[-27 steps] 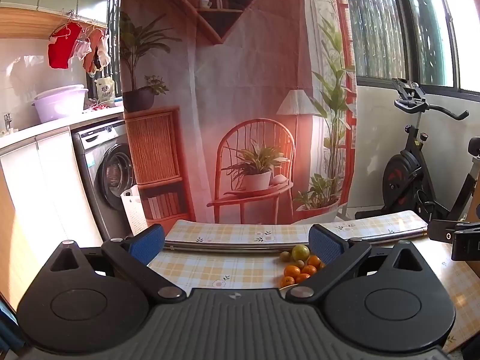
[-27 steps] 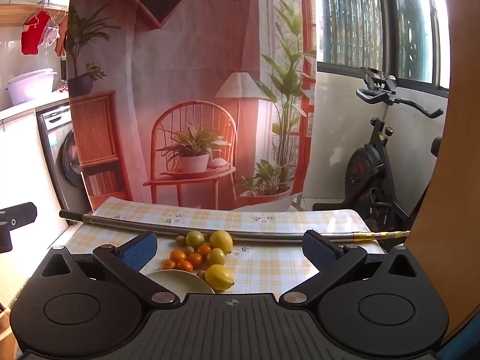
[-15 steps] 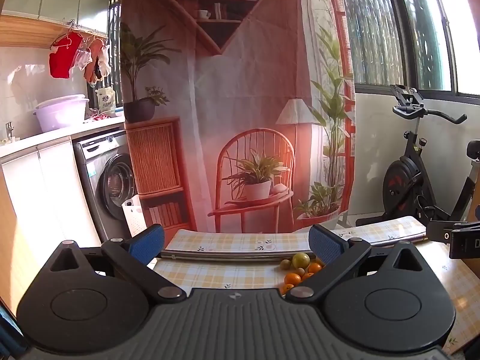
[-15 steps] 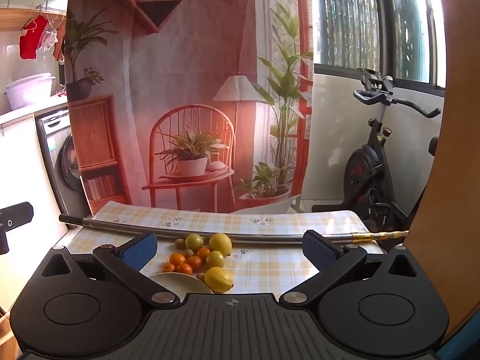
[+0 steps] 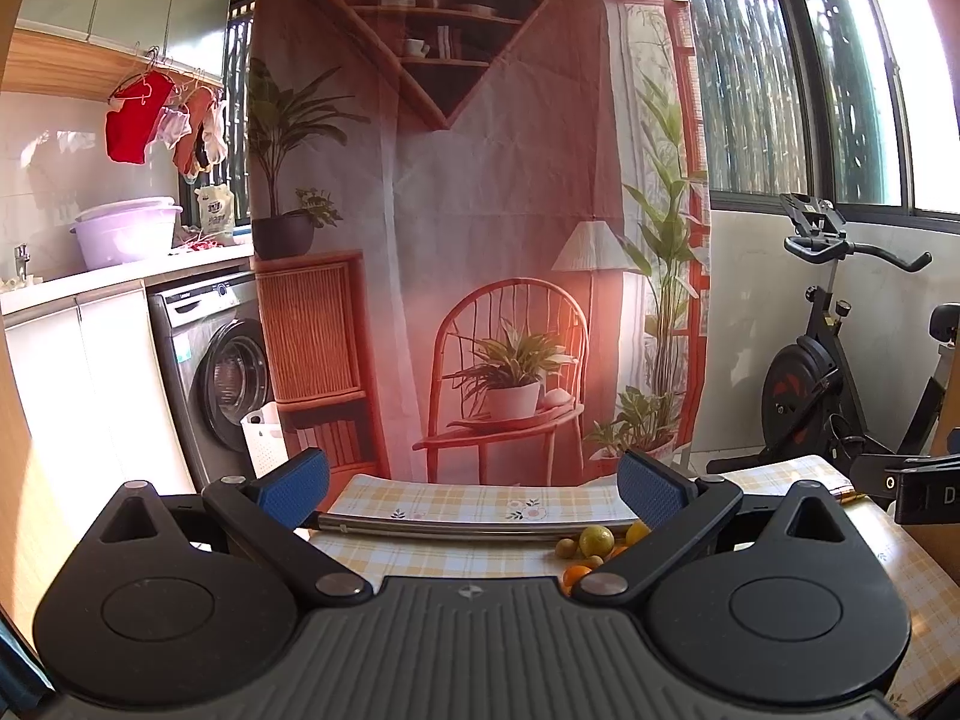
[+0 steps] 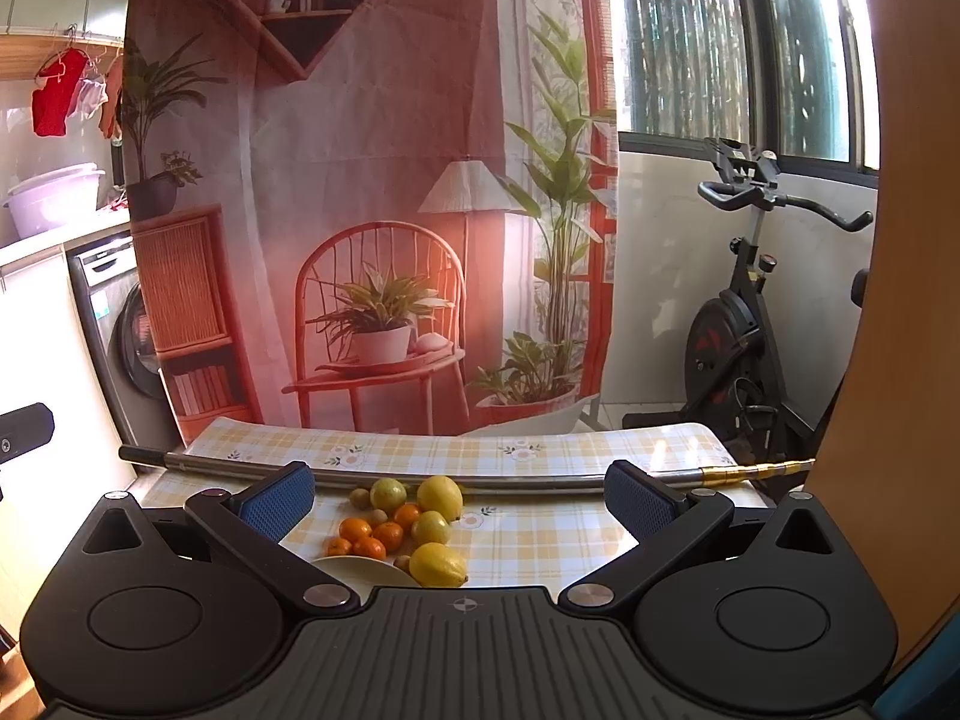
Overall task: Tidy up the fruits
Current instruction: 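Move both tools toward the fruit pile beside the white plate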
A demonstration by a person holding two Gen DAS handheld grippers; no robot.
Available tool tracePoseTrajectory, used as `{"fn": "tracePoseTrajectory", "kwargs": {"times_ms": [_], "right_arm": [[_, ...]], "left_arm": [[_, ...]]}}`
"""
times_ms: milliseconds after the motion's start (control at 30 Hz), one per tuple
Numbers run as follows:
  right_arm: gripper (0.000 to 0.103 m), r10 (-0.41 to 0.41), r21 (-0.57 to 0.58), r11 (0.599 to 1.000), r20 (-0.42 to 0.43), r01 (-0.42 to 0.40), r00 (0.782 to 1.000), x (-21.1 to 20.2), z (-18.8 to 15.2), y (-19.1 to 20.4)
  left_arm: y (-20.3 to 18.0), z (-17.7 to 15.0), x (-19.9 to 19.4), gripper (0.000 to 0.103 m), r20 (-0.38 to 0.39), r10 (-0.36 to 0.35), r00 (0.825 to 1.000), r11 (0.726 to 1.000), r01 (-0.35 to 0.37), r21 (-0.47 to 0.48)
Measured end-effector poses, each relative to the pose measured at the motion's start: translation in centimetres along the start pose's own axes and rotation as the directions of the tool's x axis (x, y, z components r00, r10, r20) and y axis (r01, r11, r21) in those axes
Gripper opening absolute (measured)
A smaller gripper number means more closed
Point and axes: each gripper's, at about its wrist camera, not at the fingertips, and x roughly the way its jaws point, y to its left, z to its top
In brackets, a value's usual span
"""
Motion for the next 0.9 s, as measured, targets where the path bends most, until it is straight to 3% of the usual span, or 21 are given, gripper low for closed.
{"fn": "tracePoseTrajectory", "kwargs": {"times_ms": [900], "right_arm": [[0.103, -0.007, 0.009, 1.000, 0.014, 0.007, 1.000, -0.47, -0.37, -0.03]], "left_arm": [[0.21, -0.16, -0.03, 0.103, -0.005, -0.020, 1.000, 1.000, 0.020, -0.004]]}}
